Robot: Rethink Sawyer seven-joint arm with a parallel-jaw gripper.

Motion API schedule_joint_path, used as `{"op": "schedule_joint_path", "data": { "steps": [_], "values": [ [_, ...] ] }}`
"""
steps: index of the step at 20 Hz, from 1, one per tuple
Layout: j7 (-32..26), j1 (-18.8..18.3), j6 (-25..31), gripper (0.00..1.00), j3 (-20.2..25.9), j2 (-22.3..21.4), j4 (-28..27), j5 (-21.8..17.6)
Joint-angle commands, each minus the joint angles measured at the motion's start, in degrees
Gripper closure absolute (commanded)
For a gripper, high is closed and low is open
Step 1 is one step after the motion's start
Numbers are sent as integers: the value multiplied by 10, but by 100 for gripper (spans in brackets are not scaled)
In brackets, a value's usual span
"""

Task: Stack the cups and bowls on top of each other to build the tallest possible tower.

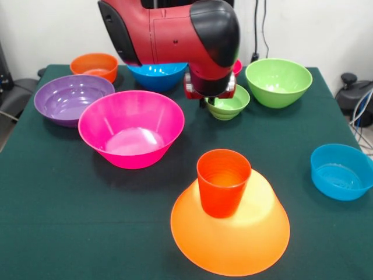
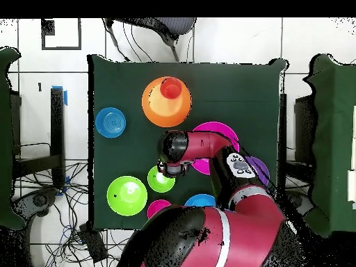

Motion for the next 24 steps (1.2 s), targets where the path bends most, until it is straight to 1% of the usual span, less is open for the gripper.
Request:
{"op": "schedule_joint_path", "data": {
  "steps": [1, 4, 6, 7, 8, 12, 17, 20, 24],
  "values": [
    [54, 11, -41, 100, -1, 1, -23, 0],
    [50, 11, -32, 100, -2, 0, -29, 1],
    [39, 11, -32, 100, 0, -21, -27, -4],
    [29, 7, -30, 100, 4, -34, -21, -5],
    [15, 1, -7, 100, 12, -60, -5, 5],
    [-17, -24, 27, 100, 34, -141, 43, 33],
    [-59, -58, 22, 100, 57, -194, 69, 44],
    [-91, -91, 14, 100, 77, -243, 104, 56],
    [-110, -114, 36, 100, 93, -281, 101, 63]
  ]
}}
